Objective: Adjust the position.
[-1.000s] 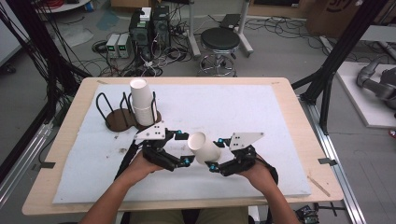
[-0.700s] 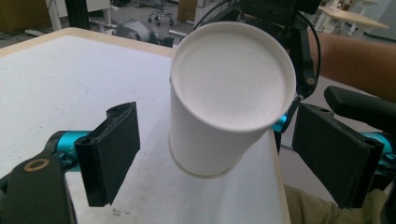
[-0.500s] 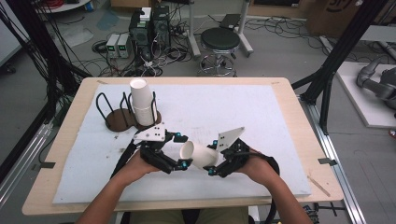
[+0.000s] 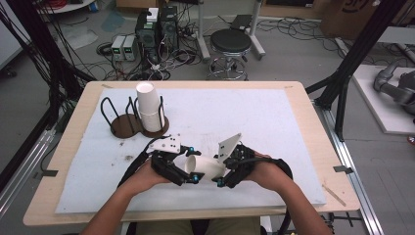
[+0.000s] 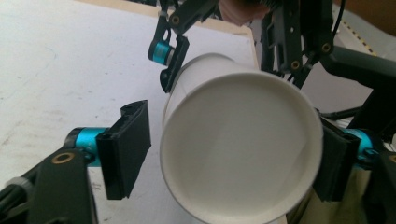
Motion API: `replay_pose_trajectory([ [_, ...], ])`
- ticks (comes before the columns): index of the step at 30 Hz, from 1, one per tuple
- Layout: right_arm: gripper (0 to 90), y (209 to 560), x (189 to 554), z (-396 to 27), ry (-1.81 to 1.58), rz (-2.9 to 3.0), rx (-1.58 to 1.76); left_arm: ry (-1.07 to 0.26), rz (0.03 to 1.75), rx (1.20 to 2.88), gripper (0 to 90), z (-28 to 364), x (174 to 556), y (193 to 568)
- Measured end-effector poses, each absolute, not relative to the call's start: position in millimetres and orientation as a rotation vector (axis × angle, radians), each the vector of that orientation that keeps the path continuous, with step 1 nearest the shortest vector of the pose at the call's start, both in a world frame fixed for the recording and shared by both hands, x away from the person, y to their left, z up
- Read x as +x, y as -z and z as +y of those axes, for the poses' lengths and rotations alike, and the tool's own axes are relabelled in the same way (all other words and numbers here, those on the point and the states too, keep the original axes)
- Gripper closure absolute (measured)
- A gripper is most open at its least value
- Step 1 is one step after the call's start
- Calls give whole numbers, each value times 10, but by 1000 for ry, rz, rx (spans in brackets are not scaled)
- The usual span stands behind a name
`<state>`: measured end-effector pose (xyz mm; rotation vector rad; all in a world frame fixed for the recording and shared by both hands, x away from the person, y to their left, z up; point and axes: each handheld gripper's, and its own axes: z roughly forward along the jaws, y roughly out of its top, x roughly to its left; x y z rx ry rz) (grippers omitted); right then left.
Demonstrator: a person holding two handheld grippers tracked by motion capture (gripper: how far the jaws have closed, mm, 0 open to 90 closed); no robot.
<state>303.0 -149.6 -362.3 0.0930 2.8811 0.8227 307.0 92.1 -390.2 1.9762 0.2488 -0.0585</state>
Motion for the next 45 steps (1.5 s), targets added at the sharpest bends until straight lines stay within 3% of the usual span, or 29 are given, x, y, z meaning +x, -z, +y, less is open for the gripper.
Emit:
replay_pose_trajectory([
  [2,287,3610,3022,-1488,-800,2887,103,66,232,1978,306,922,3069,3903],
  [7,260,3599,3024,-1521,-818,2894,121,57,213,1985,333,936,3075,3904],
  [12,209,3596,3021,-1625,-990,2830,220,50,214,1971,335,950,3093,3915],
  [22,206,3561,2979,-1907,-1388,2618,359,21,249,1888,335,1052,3154,3980],
  [45,196,3854,2918,-2260,-1579,2439,612,-50,262,1719,335,1163,3164,4054],
])
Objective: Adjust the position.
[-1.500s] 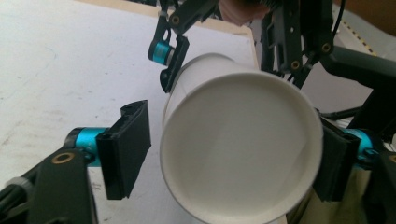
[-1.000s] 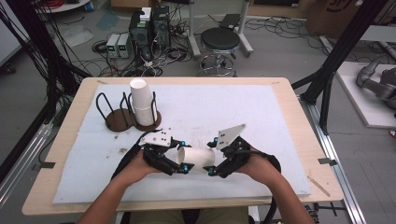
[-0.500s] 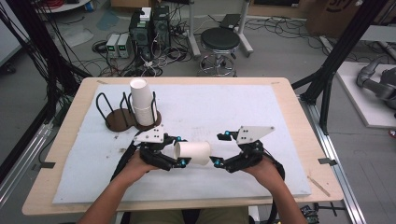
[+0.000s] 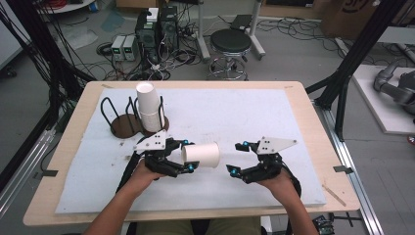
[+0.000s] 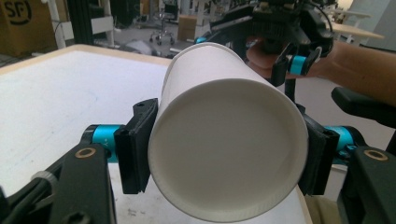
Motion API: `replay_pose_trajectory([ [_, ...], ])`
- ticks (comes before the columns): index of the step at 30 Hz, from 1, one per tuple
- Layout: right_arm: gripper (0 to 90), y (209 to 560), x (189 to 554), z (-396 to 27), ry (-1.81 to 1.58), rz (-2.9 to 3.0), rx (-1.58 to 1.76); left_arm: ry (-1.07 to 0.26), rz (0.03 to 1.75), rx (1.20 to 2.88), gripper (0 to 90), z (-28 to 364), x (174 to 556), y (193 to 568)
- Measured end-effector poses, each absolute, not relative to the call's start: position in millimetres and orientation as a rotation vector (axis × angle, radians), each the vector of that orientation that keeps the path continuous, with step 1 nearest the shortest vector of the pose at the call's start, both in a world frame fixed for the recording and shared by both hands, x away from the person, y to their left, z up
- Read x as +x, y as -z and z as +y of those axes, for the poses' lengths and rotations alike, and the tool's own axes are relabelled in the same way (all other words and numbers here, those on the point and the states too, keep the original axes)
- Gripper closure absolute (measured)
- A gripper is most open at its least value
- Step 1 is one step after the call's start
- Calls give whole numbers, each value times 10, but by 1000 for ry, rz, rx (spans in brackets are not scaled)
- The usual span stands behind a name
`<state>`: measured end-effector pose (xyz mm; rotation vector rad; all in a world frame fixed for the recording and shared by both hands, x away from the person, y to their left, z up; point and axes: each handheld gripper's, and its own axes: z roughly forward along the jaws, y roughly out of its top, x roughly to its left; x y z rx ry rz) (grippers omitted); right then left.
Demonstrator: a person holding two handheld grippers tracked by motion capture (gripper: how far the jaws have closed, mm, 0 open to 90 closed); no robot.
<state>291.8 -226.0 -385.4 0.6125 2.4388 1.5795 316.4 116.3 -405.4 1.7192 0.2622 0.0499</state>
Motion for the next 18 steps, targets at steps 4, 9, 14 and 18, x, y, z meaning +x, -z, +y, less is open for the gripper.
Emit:
replay_pose_trajectory([
  [4,196,3877,2918,-2260,-1590,2446,617,-39,244,1685,335,1182,3163,4059],
  [9,197,3929,2925,-2234,-1605,2472,621,-34,234,1663,335,1194,3159,4058],
  [14,196,3952,2922,-2177,-1625,2500,596,-20,217,1658,336,1192,3155,4054],
  [18,196,3966,2924,-2146,-1637,2517,586,-7,204,1649,336,1176,3145,4058],
])
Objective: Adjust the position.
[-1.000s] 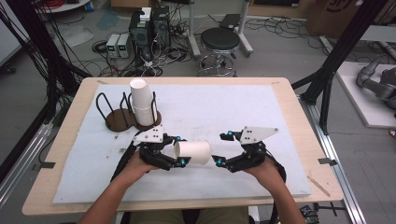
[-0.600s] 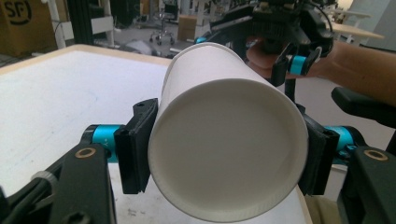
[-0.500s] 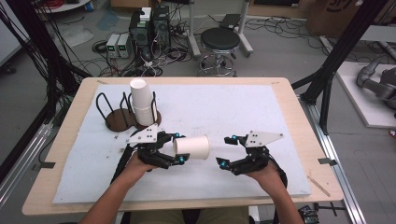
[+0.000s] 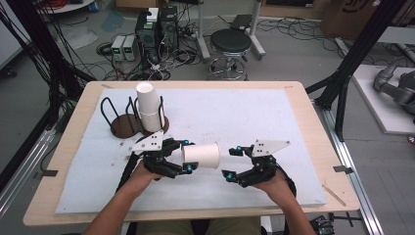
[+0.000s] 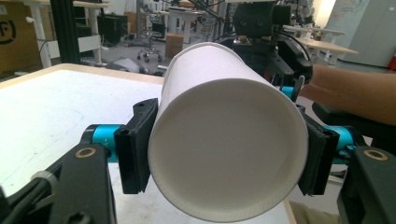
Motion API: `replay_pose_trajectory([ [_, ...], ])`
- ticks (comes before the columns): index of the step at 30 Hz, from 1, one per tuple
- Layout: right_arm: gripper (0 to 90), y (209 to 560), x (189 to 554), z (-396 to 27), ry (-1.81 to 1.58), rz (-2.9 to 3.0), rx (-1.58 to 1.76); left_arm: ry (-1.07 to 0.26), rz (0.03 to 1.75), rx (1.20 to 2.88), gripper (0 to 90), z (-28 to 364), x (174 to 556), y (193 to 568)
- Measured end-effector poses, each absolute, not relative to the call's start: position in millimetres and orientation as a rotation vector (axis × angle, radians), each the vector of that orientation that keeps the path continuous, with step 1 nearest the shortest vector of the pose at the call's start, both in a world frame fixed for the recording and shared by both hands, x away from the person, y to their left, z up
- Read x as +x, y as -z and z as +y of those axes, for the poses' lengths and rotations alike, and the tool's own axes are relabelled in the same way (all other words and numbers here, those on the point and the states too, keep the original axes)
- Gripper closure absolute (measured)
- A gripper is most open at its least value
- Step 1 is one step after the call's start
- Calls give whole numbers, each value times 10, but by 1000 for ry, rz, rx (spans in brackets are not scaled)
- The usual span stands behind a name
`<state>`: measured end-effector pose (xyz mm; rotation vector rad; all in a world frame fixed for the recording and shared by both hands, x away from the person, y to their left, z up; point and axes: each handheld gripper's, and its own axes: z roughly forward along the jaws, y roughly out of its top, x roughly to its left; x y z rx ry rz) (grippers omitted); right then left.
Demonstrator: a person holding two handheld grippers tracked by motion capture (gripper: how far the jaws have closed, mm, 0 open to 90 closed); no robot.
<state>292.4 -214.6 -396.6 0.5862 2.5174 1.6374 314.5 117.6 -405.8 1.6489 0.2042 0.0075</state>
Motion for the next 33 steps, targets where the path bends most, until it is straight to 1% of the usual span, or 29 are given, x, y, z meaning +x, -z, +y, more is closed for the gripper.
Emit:
replay_pose_trajectory([
  [9,196,3979,2923,-1995,-1678,2560,524,37,152,1641,336,1111,3107,4062],
  [19,194,3998,2923,-1933,-1752,2588,483,83,113,1638,337,1060,3087,4079],
  [24,263,3982,2923,-1970,-1777,2570,440,80,108,1635,349,1069,3093,4076],
  [32,302,3961,2916,-2010,-1739,2571,410,76,123,1660,352,1050,3086,4091],
  [33,302,3957,2915,-2011,-1725,2577,403,59,142,1673,335,1037,3077,4093],
])
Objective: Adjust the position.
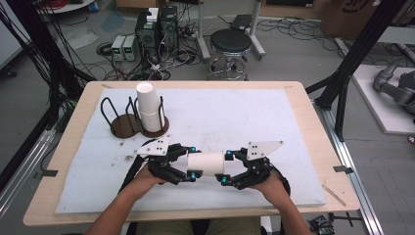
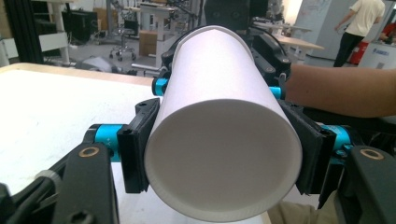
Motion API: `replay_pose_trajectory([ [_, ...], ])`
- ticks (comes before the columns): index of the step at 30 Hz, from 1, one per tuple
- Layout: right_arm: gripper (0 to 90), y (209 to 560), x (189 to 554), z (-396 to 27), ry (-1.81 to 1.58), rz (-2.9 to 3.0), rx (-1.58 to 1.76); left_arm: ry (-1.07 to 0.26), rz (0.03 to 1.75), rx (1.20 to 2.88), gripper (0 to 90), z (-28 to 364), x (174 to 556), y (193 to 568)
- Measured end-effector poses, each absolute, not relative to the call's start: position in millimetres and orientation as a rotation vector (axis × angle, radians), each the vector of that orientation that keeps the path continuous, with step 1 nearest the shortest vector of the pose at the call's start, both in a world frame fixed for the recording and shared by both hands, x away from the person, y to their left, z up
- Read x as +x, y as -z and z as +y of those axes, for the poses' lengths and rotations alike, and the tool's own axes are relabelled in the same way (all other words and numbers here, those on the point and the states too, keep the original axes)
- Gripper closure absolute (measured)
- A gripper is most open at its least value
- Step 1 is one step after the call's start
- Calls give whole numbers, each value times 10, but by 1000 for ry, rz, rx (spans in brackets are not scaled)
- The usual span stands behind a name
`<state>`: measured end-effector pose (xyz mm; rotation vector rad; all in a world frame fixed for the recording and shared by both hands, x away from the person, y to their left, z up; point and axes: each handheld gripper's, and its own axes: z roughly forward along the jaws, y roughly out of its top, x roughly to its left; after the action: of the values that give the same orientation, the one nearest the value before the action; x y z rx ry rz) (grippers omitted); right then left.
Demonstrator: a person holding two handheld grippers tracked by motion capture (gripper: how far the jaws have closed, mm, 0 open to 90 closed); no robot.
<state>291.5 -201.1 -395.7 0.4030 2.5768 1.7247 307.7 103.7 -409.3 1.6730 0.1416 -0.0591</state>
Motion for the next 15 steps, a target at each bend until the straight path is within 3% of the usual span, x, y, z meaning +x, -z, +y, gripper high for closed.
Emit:
replay_pose_trajectory([
  [3,303,3955,2916,-2013,-1706,2580,402,50,155,1687,298,1030,3076,4098],
  [5,304,3955,2909,-2022,-1698,2583,407,45,190,1693,222,1029,3078,4099],
  [15,304,3904,2930,-2097,-1619,2571,427,-33,245,1748,175,1135,3095,3979],
])
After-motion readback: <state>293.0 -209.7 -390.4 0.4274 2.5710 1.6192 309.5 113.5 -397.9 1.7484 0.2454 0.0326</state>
